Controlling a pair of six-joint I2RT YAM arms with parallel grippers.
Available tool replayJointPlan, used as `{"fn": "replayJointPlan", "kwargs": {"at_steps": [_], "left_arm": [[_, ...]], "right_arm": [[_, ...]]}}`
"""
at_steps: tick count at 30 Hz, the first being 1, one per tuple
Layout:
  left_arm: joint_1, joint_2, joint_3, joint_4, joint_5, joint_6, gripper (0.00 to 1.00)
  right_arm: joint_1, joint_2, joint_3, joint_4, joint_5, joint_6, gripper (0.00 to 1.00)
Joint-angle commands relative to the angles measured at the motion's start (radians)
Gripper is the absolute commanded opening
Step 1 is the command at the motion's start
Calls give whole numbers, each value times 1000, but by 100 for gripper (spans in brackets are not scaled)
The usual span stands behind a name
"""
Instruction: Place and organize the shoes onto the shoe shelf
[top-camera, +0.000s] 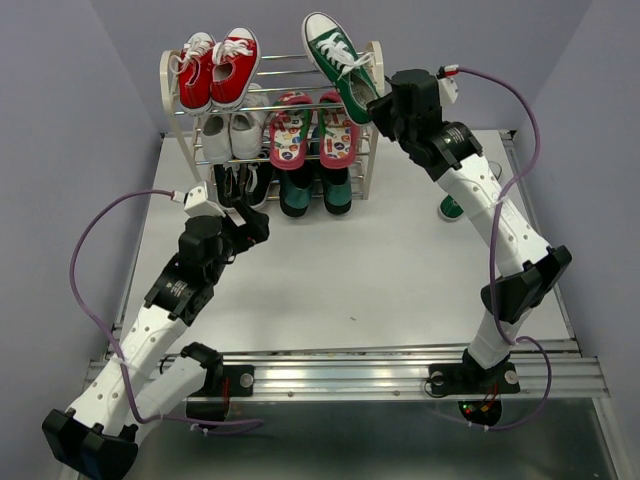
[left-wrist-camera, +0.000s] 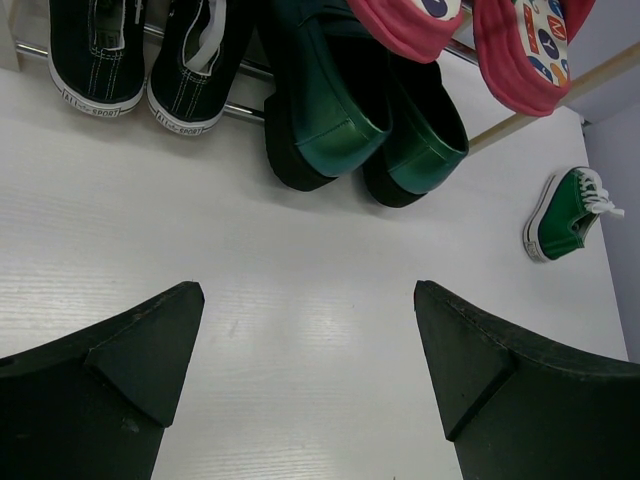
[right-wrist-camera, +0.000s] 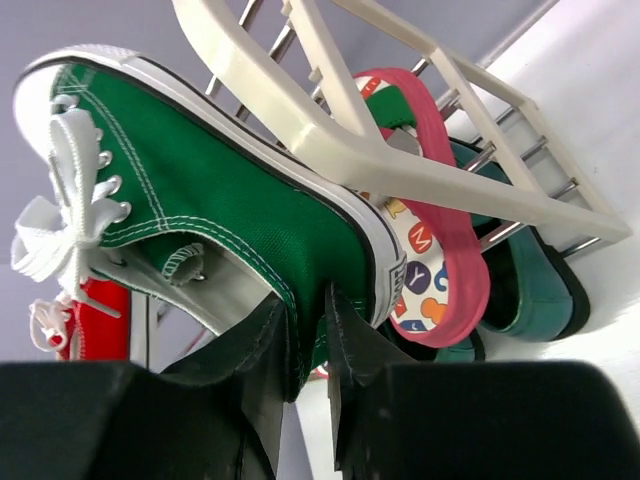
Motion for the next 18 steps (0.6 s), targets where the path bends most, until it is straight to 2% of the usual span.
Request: {"fn": "replayJointPlan", "kwargs": {"at_steps": [1,6,7,9,10,13,18], "left_arm": [[0,5,34,29,0,12,99],[0,14,36,25,3,13,99],[0,12,34,25,3,13,99],[0,6,31,23,-1,12,99],[0,2,28,26,-4,12,99],[0,-3,27,26,-3,13,99],[0,0,30,17,-4,13,99]], "right_arm": [[-3,-42,40,181,60,77,34],[-3,-35,43,210,41,71,41],[-3,-35,42,218,30,68,49],[-3,-33,29,241,-3,50,57],[-3,-31,22,250,-54,21,65],[8,-36,-6,317,-136,-77,81],[17,-39,5,310,-227,-297,90]]}}
